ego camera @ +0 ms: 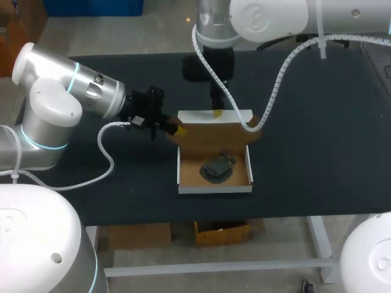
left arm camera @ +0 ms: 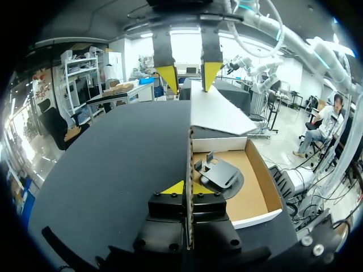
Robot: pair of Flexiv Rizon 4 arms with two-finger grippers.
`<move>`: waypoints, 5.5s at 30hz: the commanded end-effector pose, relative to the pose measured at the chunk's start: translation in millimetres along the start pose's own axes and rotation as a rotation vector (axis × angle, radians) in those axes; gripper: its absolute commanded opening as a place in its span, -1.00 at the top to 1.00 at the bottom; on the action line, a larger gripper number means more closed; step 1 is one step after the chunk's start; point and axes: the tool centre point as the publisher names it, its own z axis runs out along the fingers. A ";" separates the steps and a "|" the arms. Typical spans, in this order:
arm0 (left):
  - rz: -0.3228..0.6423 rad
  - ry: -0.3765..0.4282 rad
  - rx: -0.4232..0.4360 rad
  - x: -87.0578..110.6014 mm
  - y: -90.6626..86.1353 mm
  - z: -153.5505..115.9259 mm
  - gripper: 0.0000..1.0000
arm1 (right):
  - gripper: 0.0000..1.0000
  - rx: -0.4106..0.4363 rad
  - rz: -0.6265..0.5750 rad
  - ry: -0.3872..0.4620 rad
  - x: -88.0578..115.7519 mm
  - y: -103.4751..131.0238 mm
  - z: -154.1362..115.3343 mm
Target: Assemble the packaging by folding the flat box into shape, placing the metal phone stand inside, and closing the box properly
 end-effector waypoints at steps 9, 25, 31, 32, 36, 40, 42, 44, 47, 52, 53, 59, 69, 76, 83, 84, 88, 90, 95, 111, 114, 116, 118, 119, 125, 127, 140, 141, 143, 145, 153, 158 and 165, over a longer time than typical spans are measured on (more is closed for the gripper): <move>0.000 0.001 -0.001 0.5 -1.1 0.4 1.00 | 0.31 0.003 0.000 0.007 3.4 0.5 3.6; 0.000 0.001 -0.001 0.5 -1.1 0.4 1.00 | 0.29 0.004 -0.001 0.043 8.1 4.8 11.4; 0.000 0.001 -0.001 0.5 -1.1 0.4 1.00 | 0.28 0.003 -0.001 0.037 11.0 5.6 6.3; 0.000 0.001 -0.001 0.5 -1.1 0.4 1.00 | 0.27 0.003 -0.002 0.037 11.6 5.9 5.8; 0.000 0.001 -0.001 0.5 -1.1 0.4 1.00 | 0.26 0.003 -0.004 0.037 13.4 6.9 5.0; 0.000 0.001 -0.001 0.5 -1.1 0.4 1.00 | 0.24 0.004 -0.003 0.050 14.1 7.4 7.1; 0.000 0.001 -0.001 0.5 -1.1 0.4 1.00 | 0.23 0.000 -0.001 0.060 13.5 6.7 9.2; 0.000 0.001 -0.001 0.5 -1.1 0.4 1.00 | 0.21 0.000 0.002 0.065 12.9 5.9 10.9; 0.000 0.001 -0.001 0.5 -1.1 0.4 1.00 | 0.20 0.001 0.005 0.070 12.5 5.0 12.3; 0.000 0.001 -0.001 0.5 -1.1 0.4 1.00 | 0.20 0.006 0.007 0.078 12.8 3.5 13.9; 0.000 0.001 -0.001 0.5 -1.1 0.4 1.00 | 0.20 0.007 0.007 0.079 13.0 3.2 14.3; 0.000 0.001 -0.001 0.5 -1.1 0.4 1.00 | 0.22 0.016 0.004 0.091 15.0 2.8 16.5; 0.000 0.001 -0.001 0.5 -1.1 0.4 1.00 | 0.22 0.021 -0.005 0.094 16.4 2.8 15.2; 0.000 0.001 -0.001 0.5 -1.1 0.4 1.00 | 0.40 0.029 -0.007 0.111 16.6 3.1 19.6; 0.000 0.001 -0.001 0.5 -1.1 0.4 1.00 | 1.00 0.034 -0.011 0.115 17.0 3.8 20.1; 0.000 0.001 -0.001 0.5 -1.1 0.4 1.00 | 1.00 0.033 -0.010 0.114 17.1 3.7 19.6; 0.000 0.001 -0.001 0.5 -1.1 0.4 1.00 | 1.00 0.032 -0.009 0.105 17.9 3.2 18.0; 0.000 0.001 -0.001 0.5 -1.1 0.4 1.00 | 1.00 0.028 -0.005 0.090 19.0 2.6 16.9; 0.000 0.001 -0.001 0.5 -1.1 0.4 1.00 | 1.00 0.007 0.009 0.043 22.6 0.9 12.8; 0.000 0.001 -0.001 0.5 -1.1 0.4 1.00 | 0.47 -0.003 0.013 0.062 24.0 -1.3 18.8; 0.000 0.001 -0.001 0.5 -1.1 0.4 1.00 | 0.45 0.000 0.012 0.065 23.3 -1.1 19.1; 0.000 0.001 -0.001 0.5 -1.1 0.4 1.00 | 0.44 0.005 0.012 0.069 22.6 -0.7 19.7; 0.000 0.001 -0.001 0.5 -1.1 0.4 1.00 | 0.40 0.007 0.011 0.074 22.2 -0.5 21.3; 0.000 0.001 -0.001 0.5 -1.1 0.4 1.00 | 0.36 0.010 0.012 0.079 22.0 -0.5 23.1; 0.000 0.001 -0.001 0.5 -1.1 0.4 1.00 | 0.48 0.014 0.013 0.092 21.4 -0.3 26.9; 0.000 0.001 -0.001 0.5 -1.1 0.4 1.00 | 1.00 0.014 0.014 0.091 21.4 -0.2 26.8; 0.000 0.001 -0.001 0.5 -1.1 0.4 1.00 | -0.82 -0.028 0.003 0.071 31.5 -1.3 17.9; 0.000 0.001 -0.001 0.5 -1.1 0.4 1.00 | -1.00 -0.038 0.001 0.073 32.4 -1.6 16.5; 0.000 0.001 -0.001 0.5 -1.1 0.4 1.00 | -1.00 -0.056 0.000 0.069 34.7 -2.7 12.0; 0.000 0.001 -0.001 0.5 -1.1 0.4 1.00 | -1.00 -0.088 -0.001 0.071 36.2 -4.5 6.5; 0.000 0.001 -0.001 0.5 -1.1 0.4 1.00 | -1.00 -0.224 0.019 0.040 37.5 -17.0 -27.7; 0.000 0.001 -0.001 0.5 -1.1 0.4 1.00 | -1.00 -0.301 0.080 -0.006 36.7 -25.1 -50.6; 0.000 0.001 -0.001 0.5 -1.1 0.4 1.00 | -1.00 -0.406 0.238 -0.037 31.0 -40.6 -71.2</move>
